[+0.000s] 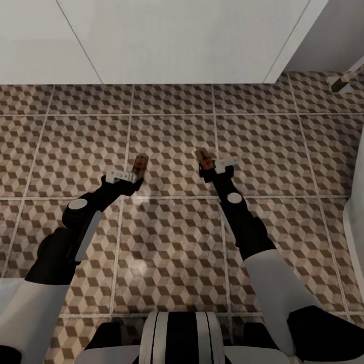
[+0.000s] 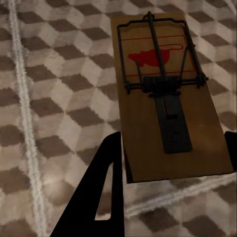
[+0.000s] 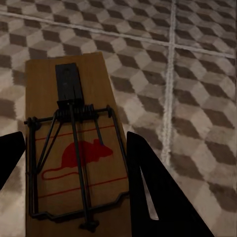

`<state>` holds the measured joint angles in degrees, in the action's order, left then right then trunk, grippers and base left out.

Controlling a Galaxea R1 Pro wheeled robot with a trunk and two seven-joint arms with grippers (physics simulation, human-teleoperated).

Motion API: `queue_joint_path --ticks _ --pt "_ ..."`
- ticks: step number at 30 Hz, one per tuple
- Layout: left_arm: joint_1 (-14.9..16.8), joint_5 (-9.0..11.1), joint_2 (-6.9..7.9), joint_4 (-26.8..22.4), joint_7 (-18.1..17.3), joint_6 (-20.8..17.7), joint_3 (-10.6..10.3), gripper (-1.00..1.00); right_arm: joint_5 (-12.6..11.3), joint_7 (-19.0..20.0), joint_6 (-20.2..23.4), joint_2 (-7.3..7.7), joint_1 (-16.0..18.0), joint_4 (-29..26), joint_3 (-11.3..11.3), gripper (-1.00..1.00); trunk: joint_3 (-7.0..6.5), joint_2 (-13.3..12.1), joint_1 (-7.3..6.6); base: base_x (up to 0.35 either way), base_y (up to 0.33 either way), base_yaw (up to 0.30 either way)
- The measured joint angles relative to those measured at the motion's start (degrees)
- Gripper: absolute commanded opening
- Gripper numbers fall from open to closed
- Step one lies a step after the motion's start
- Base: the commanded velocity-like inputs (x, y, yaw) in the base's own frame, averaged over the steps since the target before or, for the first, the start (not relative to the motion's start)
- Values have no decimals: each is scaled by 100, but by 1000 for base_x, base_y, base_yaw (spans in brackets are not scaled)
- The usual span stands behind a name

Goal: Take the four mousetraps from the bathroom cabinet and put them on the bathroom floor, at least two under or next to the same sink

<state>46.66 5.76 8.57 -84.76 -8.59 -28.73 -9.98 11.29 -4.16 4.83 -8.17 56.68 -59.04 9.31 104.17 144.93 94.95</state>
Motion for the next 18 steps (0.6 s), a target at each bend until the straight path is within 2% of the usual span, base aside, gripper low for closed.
queue_joint_path --ticks 1,2,4,10,18 --pt "-19 -1 2 -110 0 -3 0 -100 1 -1 -32 1 0 -104 76 -100 0 0 0 0 0 0" --pt "-48 0 6 -244 0 -11 0 -100 6 -13 -56 6 -1 -359 254 -100 0 0 -1 0 0 0" --pt "-57 -4 21 -262 0 -25 0 -100 4 -14 -56 15 -8 -470 322 -100 1 0 0 0 0 0" --pt "-89 3 129 -176 0 -56 0 -100 5 -16 -57 27 -46 -556 361 -100 1 0 0 0 0 0" --pt "-106 5 149 -158 0 -61 0 -100 12 -22 -47 50 -91 -702 360 -100 1 0 0 0 0 0"
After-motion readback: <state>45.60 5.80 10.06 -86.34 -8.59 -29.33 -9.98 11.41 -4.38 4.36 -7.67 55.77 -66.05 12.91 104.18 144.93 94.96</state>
